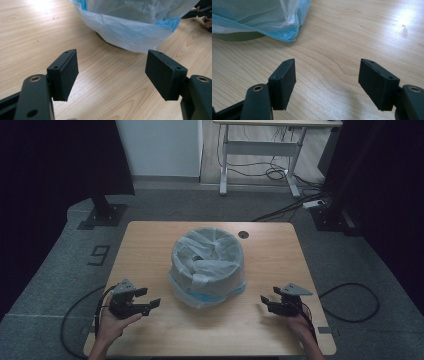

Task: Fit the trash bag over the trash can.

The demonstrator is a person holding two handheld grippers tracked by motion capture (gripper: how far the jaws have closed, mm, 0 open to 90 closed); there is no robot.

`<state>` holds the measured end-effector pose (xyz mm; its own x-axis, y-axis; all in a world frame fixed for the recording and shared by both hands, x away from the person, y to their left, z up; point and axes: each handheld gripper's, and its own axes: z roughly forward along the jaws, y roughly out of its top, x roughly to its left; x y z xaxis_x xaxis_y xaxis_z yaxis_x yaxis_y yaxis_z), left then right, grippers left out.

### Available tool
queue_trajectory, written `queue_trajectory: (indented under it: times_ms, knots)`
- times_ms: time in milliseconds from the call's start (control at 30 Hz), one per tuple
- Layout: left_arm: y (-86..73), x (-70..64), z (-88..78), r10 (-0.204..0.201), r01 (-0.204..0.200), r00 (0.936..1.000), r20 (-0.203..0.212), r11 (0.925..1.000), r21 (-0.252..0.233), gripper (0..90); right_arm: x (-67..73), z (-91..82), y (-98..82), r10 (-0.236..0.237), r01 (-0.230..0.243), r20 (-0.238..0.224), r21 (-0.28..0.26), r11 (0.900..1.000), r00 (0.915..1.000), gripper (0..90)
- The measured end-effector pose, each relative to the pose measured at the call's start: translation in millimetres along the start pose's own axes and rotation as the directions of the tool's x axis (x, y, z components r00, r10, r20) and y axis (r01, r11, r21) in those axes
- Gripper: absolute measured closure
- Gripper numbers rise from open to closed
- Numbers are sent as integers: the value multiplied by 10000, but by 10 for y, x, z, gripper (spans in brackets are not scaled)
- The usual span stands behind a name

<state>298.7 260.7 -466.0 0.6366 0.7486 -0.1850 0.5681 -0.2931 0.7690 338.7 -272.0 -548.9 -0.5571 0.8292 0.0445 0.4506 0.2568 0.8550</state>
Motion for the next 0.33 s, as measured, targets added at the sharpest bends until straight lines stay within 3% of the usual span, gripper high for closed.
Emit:
queue_trajectory:
  times_ms: [333]
  knots:
    - [8,36,107,-204,211,9995,-241,9994,272,265,-9,-10,2,-30,30,0,-17,10000,10000,293]
